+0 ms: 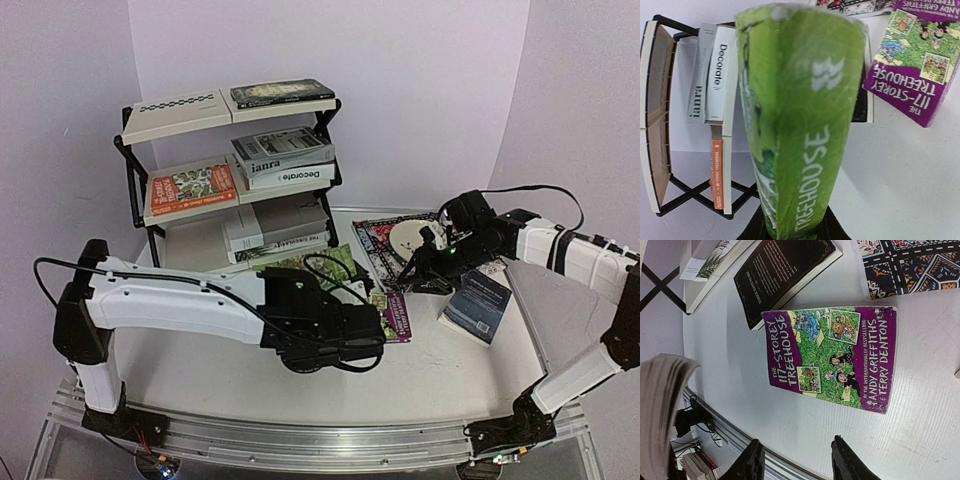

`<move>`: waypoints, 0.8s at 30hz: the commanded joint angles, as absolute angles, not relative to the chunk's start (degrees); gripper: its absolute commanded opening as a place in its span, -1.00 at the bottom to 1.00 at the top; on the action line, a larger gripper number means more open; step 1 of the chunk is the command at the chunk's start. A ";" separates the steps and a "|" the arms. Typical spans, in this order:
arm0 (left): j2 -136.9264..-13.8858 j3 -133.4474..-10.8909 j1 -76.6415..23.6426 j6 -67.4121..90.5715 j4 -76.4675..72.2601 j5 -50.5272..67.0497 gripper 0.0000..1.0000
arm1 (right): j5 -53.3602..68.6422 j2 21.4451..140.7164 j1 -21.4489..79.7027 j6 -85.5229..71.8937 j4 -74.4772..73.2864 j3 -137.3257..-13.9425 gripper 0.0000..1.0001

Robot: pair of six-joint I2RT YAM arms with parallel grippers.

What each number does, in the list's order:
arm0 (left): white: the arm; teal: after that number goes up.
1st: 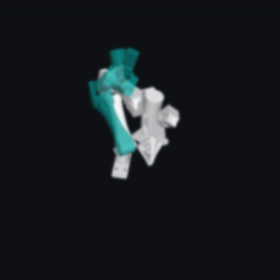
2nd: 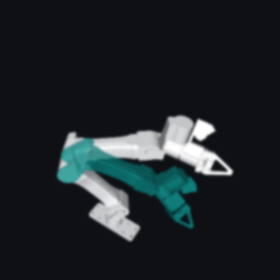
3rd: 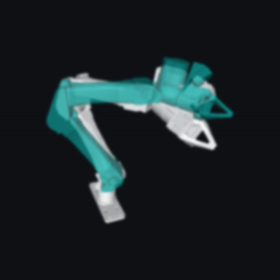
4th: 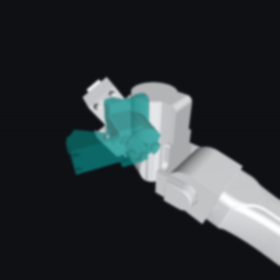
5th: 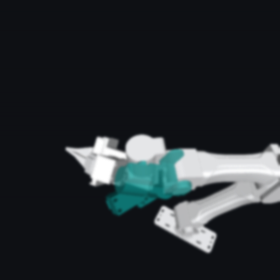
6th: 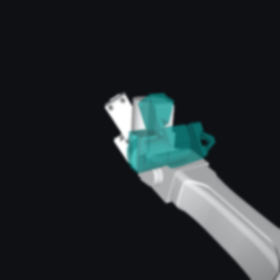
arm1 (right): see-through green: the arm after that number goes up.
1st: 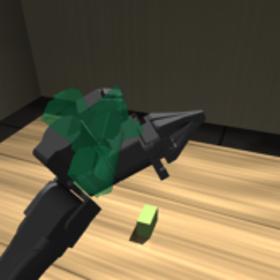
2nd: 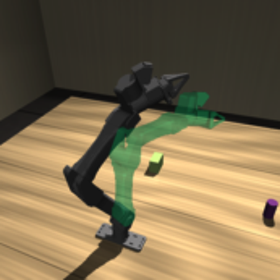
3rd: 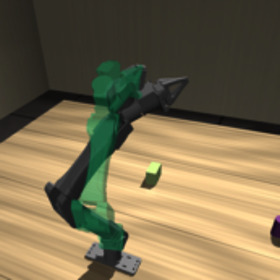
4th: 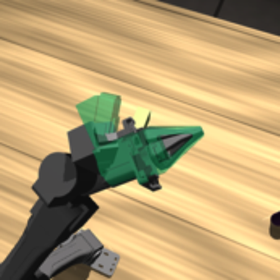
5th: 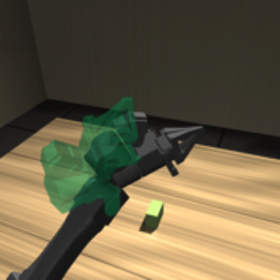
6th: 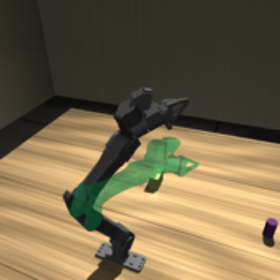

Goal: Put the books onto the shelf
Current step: Pick up the book from the book pile, then place the book in the book pile on the shelf.

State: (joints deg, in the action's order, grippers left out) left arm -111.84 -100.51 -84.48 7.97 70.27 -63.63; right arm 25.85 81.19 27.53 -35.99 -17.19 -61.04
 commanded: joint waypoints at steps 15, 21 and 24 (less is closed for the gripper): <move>-95.91 -101.49 -71.88 -5.80 70.74 -91.82 -1.00 | 27.74 80.82 27.35 -35.47 -19.42 -62.19 -0.09; -96.75 -101.94 -67.09 -7.61 70.31 -88.38 -1.00 | 28.29 81.92 27.34 -35.41 -19.42 -63.05 -0.09; -97.77 -101.52 -63.92 -8.08 70.16 -87.21 -1.00 | 28.39 82.60 27.34 -35.33 -19.42 -63.27 -0.09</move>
State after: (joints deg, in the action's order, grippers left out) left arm -98.52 -100.07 -66.78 -6.34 71.92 -80.47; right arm 27.06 81.45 27.53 -35.99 -17.19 -61.09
